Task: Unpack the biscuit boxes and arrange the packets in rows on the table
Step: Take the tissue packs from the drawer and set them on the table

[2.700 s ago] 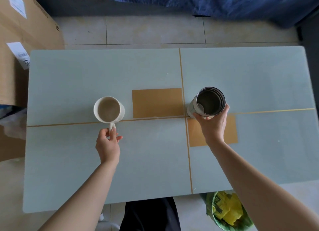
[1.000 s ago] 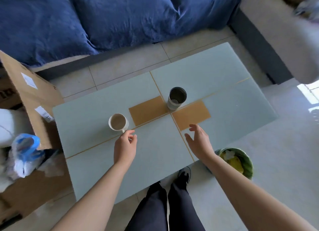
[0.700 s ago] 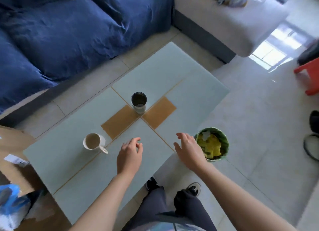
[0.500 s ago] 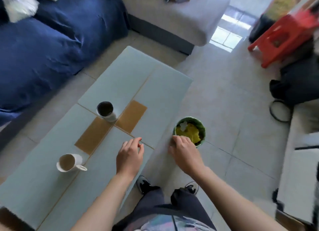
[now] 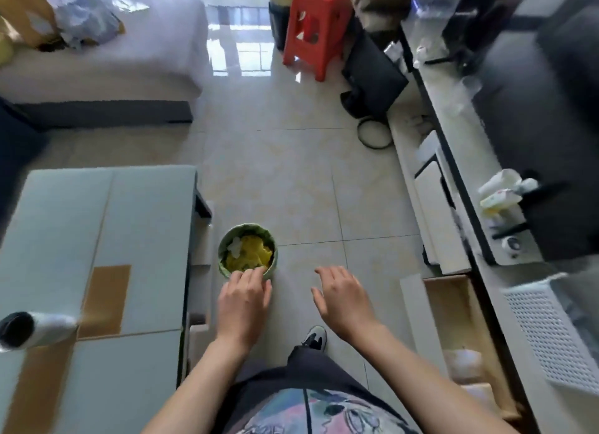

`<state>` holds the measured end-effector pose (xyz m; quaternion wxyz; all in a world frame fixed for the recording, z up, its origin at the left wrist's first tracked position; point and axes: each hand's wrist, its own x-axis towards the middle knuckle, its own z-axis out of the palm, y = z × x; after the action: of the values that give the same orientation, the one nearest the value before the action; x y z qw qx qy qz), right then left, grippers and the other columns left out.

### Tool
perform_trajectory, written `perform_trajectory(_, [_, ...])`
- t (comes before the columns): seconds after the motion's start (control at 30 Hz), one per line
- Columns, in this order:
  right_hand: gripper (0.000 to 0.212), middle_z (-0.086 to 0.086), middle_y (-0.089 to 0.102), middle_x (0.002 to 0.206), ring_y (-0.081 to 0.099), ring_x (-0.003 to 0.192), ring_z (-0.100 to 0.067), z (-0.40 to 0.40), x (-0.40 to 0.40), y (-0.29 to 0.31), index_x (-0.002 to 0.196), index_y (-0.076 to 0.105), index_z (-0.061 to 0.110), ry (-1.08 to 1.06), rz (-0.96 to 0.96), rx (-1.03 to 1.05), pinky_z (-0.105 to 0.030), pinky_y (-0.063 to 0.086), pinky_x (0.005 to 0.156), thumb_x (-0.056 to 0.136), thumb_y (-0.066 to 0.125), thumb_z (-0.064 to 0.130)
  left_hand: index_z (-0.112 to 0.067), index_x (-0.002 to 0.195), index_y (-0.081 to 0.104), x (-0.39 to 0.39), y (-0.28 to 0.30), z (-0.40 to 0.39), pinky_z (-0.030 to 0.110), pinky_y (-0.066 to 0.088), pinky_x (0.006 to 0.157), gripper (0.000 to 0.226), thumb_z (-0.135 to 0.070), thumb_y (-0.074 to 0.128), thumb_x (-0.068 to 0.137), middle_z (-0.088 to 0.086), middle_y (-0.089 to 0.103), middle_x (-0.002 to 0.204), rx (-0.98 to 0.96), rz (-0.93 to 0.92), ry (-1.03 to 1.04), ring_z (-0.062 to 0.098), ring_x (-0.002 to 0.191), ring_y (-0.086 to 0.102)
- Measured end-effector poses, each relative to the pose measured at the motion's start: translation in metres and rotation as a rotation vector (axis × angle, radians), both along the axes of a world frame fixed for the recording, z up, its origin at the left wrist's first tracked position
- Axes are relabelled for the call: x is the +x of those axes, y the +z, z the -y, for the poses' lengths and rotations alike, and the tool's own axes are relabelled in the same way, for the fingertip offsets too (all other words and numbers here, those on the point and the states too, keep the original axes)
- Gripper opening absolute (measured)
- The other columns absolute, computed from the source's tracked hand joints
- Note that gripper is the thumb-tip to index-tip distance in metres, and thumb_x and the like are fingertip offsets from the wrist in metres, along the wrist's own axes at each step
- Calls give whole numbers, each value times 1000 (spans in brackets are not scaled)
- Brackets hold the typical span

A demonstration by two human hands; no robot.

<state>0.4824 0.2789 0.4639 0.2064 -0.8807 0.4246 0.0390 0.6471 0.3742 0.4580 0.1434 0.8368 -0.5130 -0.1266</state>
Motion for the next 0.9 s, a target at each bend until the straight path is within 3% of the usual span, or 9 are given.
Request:
perform_trajectory(0.17, [39,-2,56,127,47,120,-22,32,-76,2,131,49,15,-232,-16,21,-32,38,99,98,44,33,-5,103,71,-60,7,70,41,55,65,24,-12,74,81,11,72,88,15,5,-233,34,82,65])
perform_trajectory(0.33, [36,-2,57,126,49,117,-22,52,-127,3,128,50,15,-451,-20,36,-32,39,98,98,44,33,-8,111,70,-99,5,129,40,53,73,25,-18,67,88,7,73,96,54,0,-428,31,91,64])
perform_trajectory(0.9, [35,-5,58,124,50,116,-22,45,-229,-17,127,51,12,-1268,-35,144,-30,43,93,100,43,34,-9,107,70,-215,-18,279,38,52,72,23,-15,68,85,6,72,94,100,17,-1141,33,92,65])
